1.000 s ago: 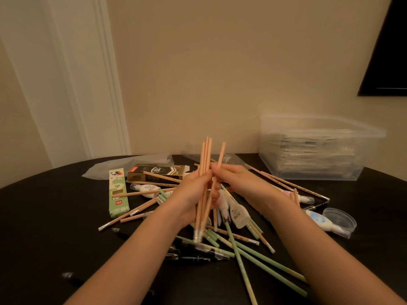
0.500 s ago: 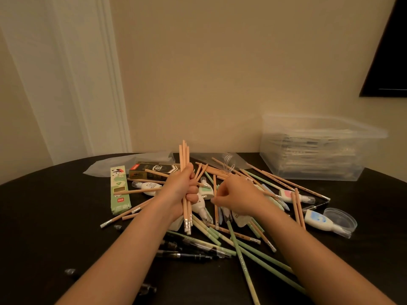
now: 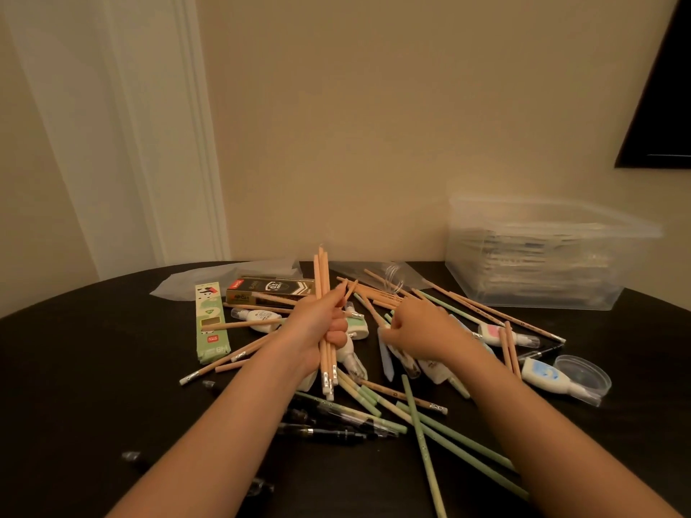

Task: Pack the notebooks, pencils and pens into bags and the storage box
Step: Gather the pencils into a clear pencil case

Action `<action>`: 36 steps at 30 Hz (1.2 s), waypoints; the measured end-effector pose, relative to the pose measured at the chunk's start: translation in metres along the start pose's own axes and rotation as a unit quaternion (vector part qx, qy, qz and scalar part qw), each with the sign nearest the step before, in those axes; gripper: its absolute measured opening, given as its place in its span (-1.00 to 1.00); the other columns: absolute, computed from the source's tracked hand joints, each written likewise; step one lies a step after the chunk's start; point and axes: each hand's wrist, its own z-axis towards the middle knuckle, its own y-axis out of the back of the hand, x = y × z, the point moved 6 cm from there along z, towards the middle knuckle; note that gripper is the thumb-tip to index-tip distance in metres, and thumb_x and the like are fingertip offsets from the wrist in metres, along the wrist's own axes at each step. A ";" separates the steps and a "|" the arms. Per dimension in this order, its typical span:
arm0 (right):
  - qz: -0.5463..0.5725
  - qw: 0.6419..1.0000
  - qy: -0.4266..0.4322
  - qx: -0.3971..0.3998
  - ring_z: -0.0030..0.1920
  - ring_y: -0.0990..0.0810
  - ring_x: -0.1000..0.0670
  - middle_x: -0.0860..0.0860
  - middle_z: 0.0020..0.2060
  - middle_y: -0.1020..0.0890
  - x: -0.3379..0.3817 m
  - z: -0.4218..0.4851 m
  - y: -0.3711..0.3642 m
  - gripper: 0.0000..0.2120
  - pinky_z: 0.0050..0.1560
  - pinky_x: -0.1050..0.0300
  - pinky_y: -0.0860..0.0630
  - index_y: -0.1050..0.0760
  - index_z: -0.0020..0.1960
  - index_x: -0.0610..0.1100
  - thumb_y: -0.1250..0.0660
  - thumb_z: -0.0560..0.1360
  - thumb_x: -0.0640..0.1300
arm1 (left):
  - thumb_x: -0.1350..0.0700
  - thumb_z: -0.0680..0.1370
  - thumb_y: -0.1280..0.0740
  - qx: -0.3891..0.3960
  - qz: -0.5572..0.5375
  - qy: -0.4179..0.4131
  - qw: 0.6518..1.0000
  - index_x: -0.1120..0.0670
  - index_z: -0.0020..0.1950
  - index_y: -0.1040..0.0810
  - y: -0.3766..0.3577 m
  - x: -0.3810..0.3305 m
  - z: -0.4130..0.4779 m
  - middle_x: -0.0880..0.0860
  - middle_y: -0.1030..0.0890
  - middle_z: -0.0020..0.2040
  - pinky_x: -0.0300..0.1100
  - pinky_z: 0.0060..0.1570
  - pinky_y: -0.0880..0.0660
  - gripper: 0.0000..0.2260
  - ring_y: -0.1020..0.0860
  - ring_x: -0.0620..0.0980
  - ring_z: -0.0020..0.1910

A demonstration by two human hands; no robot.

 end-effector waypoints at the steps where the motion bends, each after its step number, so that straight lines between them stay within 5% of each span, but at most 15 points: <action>1: 0.060 0.998 0.006 -0.001 -0.41 -0.35 0.05 0.00 -0.43 -0.39 -0.001 0.001 0.004 -0.70 -0.31 0.17 -0.35 -0.41 -0.33 -0.13 -0.26 0.55 -0.05 | 0.06 0.59 -0.23 -0.008 -0.013 -0.002 1.000 0.14 -0.20 -0.39 0.000 0.001 0.001 -0.05 -0.31 -0.54 -0.38 -0.67 -0.22 -0.78 -0.25 -0.18 -0.61; 5: 0.274 0.958 0.072 0.031 -0.44 -0.35 0.08 0.00 -0.45 -0.43 0.012 -0.006 0.013 -0.73 -0.40 0.24 -0.30 -0.53 -0.21 -0.23 -0.23 0.57 -0.10 | 0.12 0.64 -0.15 -0.057 -0.071 -0.044 0.995 0.17 -0.16 -0.39 -0.001 0.002 0.001 0.12 -0.53 -0.33 -0.20 -0.37 -0.56 -0.79 -0.56 -0.01 -0.35; 8: 0.337 0.933 0.105 0.065 -0.52 -0.34 0.17 0.06 -0.48 -0.42 0.023 -0.014 0.015 -0.73 -0.46 0.34 -0.30 -0.50 -0.26 -0.13 -0.20 0.59 -0.14 | 0.17 0.66 -0.09 -0.065 -0.105 -0.076 0.989 0.20 0.04 -0.38 -0.003 -0.001 -0.002 0.22 -0.62 -0.12 -0.04 -0.11 -0.57 -0.87 -0.62 0.12 -0.14; 13: 0.252 0.948 0.157 0.118 -0.50 -0.33 0.18 0.08 -0.46 -0.42 0.033 -0.021 0.009 -0.74 -0.42 0.34 -0.32 -0.48 -0.24 -0.12 -0.20 0.59 -0.07 | 0.13 0.66 -0.08 -0.016 -0.179 -0.067 0.982 0.21 0.27 -0.36 -0.007 -0.002 0.001 0.24 -0.62 0.05 -0.05 -0.17 -0.60 -0.76 -0.64 0.11 -0.12; 16: 0.221 0.951 0.165 0.143 -0.49 -0.38 0.21 0.10 -0.45 -0.44 0.035 -0.020 0.002 -0.72 -0.38 0.35 -0.35 -0.45 -0.27 -0.09 -0.19 0.60 -0.08 | 0.09 0.65 -0.11 -0.030 -0.186 -0.069 0.980 0.17 0.08 -0.46 -0.004 -0.001 0.004 0.09 -0.62 -0.28 -0.18 -0.35 -0.55 -0.80 -0.61 -0.04 -0.41; 18: 0.229 0.948 0.156 0.155 -0.47 -0.40 0.20 0.08 -0.43 -0.48 0.033 -0.022 0.004 -0.70 -0.38 0.34 -0.35 -0.49 -0.23 -0.10 -0.15 0.61 -0.05 | 0.07 0.64 -0.14 -0.052 -0.184 -0.068 0.979 0.13 -0.08 -0.45 0.001 0.001 0.008 -0.03 -0.42 -0.47 -0.32 -0.57 -0.38 -0.81 -0.39 -0.15 -0.60; 25: 0.186 0.981 0.014 -0.050 -0.33 -0.52 0.11 0.01 -0.29 -0.59 -0.037 -0.003 0.040 -0.85 -0.33 0.29 -0.42 -0.55 -0.12 -0.08 -0.24 0.58 -0.15 | 0.02 0.63 -0.15 -0.014 -0.171 0.014 0.985 0.11 -0.18 -0.35 -0.003 0.011 0.010 -0.03 -0.32 -0.45 -0.39 -0.71 -0.17 -0.76 -0.24 -0.19 -0.66; 31: 0.106 0.989 -0.079 0.065 -0.38 -0.61 0.10 -0.06 -0.28 -0.63 -0.070 0.003 0.019 -0.87 -0.38 0.31 -0.51 -0.53 -0.15 -0.13 -0.28 0.54 -0.29 | 0.03 0.63 -0.13 0.005 -0.155 0.019 0.988 0.11 -0.19 -0.34 -0.009 0.012 0.005 -0.02 -0.30 -0.42 -0.40 -0.70 -0.15 -0.76 -0.23 -0.19 -0.65; 36: 0.089 0.988 -0.035 0.117 -0.44 -0.53 0.18 0.01 -0.32 -0.62 -0.060 0.001 0.010 -0.90 -0.38 0.34 -0.44 -0.57 -0.08 -0.12 -0.28 0.55 -0.22 | 0.03 0.63 -0.14 0.008 -0.147 0.028 0.989 0.11 -0.19 -0.36 -0.006 0.013 0.005 -0.02 -0.33 -0.46 -0.40 -0.69 -0.17 -0.75 -0.24 -0.18 -0.64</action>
